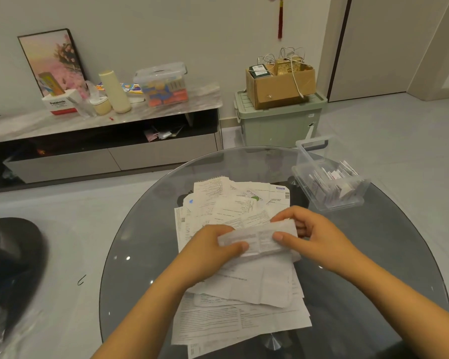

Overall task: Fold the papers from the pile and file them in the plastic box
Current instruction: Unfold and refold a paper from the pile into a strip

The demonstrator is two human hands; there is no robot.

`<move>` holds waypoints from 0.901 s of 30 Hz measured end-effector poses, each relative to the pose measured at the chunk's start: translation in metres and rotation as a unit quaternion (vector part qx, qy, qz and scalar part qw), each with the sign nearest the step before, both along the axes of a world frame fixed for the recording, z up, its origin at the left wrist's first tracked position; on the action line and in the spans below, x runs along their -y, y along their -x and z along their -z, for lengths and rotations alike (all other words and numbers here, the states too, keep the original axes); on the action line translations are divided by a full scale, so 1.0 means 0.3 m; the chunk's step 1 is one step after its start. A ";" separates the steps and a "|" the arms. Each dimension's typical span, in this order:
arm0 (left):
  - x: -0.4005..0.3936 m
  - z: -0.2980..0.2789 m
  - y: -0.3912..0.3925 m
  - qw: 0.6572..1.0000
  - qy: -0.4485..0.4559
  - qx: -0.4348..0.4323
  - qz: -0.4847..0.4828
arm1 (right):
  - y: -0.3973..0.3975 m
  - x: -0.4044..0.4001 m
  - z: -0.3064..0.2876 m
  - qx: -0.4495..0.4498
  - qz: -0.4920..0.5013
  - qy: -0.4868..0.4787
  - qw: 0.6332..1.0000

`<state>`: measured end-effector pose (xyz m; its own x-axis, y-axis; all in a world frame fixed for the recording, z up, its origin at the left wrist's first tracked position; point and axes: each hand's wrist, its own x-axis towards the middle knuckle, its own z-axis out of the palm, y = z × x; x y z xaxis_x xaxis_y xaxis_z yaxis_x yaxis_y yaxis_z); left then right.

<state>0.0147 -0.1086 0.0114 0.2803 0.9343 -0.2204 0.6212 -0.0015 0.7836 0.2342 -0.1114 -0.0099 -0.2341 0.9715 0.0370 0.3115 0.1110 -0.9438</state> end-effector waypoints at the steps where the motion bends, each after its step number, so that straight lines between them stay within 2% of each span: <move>1: -0.003 0.006 0.000 0.999 0.001 0.021 -0.030 | 0.002 -0.007 0.007 -0.002 0.007 0.003 1.000; 4: -0.005 0.022 -0.011 0.994 -0.010 0.050 -0.097 | 0.010 -0.026 0.038 0.036 0.029 0.006 0.999; 8: 0.004 0.031 -0.030 0.991 -0.029 0.003 -0.134 | 0.039 -0.036 0.086 0.113 0.055 -0.001 0.992; 11: 0.010 0.042 -0.038 0.993 -0.032 -0.031 -0.113 | 0.070 -0.034 0.118 0.155 0.075 -0.018 0.985; 15: 0.000 0.077 -0.040 0.994 -0.049 -0.074 -0.069 | 0.094 -0.037 0.121 0.273 0.084 -0.049 0.957; 22: -0.026 0.092 0.006 0.987 -0.048 -0.148 -0.046 | 0.039 -0.059 0.119 0.307 0.072 -0.033 0.949; 27: -0.008 0.086 0.009 0.964 -0.139 -0.225 0.001 | 0.037 -0.043 0.122 0.313 0.055 -0.073 0.945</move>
<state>0.0121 -0.1062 -0.0145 0.2158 0.9745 -0.0615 0.8985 -0.1735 0.4033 0.2232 -0.0985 -0.0465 -0.1529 0.9864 0.0596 0.8213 0.1603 -0.5475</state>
